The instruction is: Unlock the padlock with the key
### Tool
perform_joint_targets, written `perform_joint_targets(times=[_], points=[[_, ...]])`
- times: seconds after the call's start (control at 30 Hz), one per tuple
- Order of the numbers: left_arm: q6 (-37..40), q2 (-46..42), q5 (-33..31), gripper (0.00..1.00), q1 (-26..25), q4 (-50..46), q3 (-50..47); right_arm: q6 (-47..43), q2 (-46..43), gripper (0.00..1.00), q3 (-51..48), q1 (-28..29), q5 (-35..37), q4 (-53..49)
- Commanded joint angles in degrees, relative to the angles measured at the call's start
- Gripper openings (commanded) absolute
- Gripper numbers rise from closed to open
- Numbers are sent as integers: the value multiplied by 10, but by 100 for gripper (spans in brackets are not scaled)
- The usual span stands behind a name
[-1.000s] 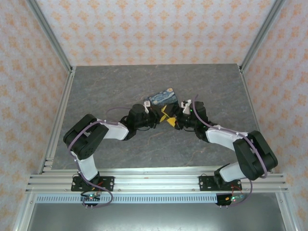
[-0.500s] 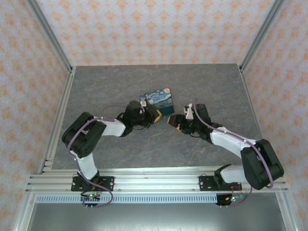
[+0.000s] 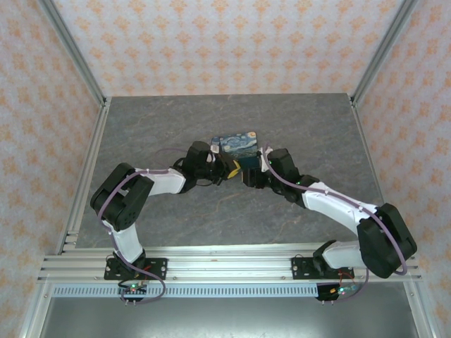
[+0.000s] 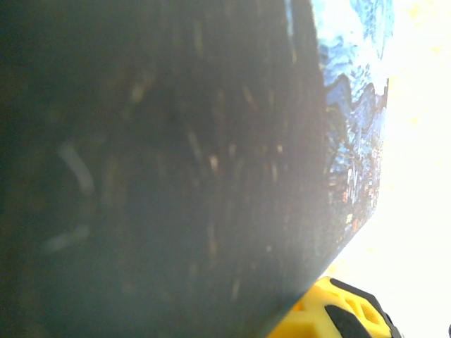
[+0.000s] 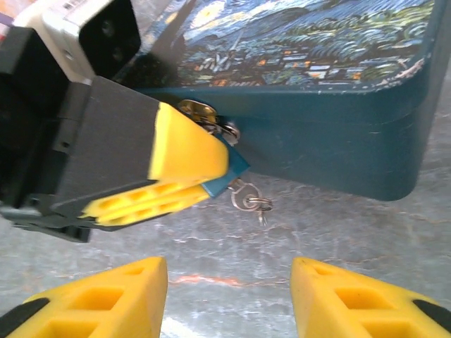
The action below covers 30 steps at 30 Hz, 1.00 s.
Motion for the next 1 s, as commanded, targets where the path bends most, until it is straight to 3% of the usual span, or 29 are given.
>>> perform_joint_targets(times=[0.0,0.4,0.97], points=[[-8,-22,33,0,4,-19,24,-87,-1,46,16,10,66,-16],[-9,-21,44,0,4,-37,39,-150,53,46,33,40,112,-15],[-9,-15,50,0,4,-37,43,-163,103,40,62,50,145,-7]])
